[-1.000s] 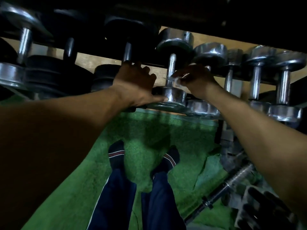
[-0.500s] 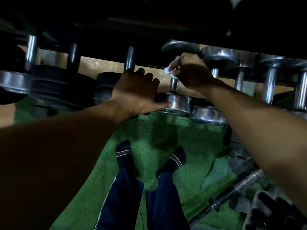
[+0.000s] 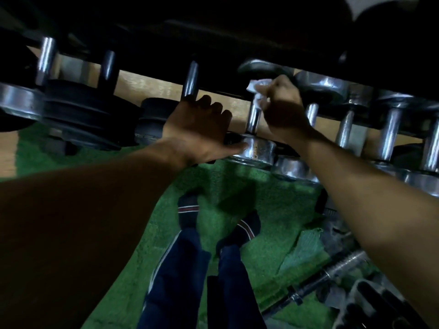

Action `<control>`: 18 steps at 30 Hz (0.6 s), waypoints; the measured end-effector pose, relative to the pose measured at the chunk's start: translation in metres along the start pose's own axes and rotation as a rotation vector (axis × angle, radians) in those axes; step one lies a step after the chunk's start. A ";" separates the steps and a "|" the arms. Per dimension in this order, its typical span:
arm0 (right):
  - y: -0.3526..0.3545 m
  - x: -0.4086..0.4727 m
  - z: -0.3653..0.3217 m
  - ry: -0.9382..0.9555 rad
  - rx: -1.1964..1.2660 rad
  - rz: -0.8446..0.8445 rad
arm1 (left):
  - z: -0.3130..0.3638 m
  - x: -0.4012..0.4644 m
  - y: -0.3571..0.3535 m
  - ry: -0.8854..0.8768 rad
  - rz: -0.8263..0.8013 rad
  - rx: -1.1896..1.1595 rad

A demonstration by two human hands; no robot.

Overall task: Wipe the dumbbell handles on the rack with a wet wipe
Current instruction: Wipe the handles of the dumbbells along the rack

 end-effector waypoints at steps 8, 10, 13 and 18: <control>0.005 -0.017 0.013 -0.270 0.124 0.262 | -0.001 0.001 -0.001 0.001 -0.035 -0.007; -0.001 -0.024 0.019 -0.356 0.123 0.202 | -0.001 0.002 -0.002 0.003 -0.034 -0.010; -0.002 -0.027 0.016 -0.327 0.048 0.181 | 0.000 0.004 -0.004 0.005 -0.038 -0.017; -0.004 0.001 0.035 -0.502 0.153 0.114 | 0.000 0.003 -0.004 -0.004 -0.043 -0.016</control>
Point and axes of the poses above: each hand's wrist, its own x-axis towards the middle knuckle, its own y-axis out of the back of the hand, z = x × y, the point moved 9 cm from there along x, towards the middle knuckle, and after that the axes turned 9 degrees about -y, right-handed, at the moved point
